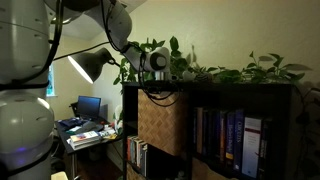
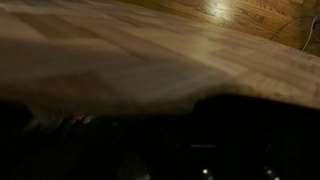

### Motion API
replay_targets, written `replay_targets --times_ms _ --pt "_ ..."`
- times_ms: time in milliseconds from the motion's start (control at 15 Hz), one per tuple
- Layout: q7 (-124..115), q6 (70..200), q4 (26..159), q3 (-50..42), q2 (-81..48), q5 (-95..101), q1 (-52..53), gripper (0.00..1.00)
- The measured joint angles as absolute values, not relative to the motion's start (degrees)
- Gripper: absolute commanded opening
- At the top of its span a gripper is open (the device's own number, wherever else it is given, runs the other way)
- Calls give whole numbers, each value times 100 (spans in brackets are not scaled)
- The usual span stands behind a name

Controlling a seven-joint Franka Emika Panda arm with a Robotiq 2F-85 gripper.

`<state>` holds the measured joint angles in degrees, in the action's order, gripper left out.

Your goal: Partially pull out the basket from the shelf, remove socks from it then put them on top of the shelf, and then push the basket back into the shelf

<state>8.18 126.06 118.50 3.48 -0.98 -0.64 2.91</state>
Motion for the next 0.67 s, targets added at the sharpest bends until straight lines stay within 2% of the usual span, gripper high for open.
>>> replay_targets --times_ms 400,667 --pt "819 12534 11836 348 -19 -79 296 8" --pt "894 12348 11811 348 129 -153 296 0"
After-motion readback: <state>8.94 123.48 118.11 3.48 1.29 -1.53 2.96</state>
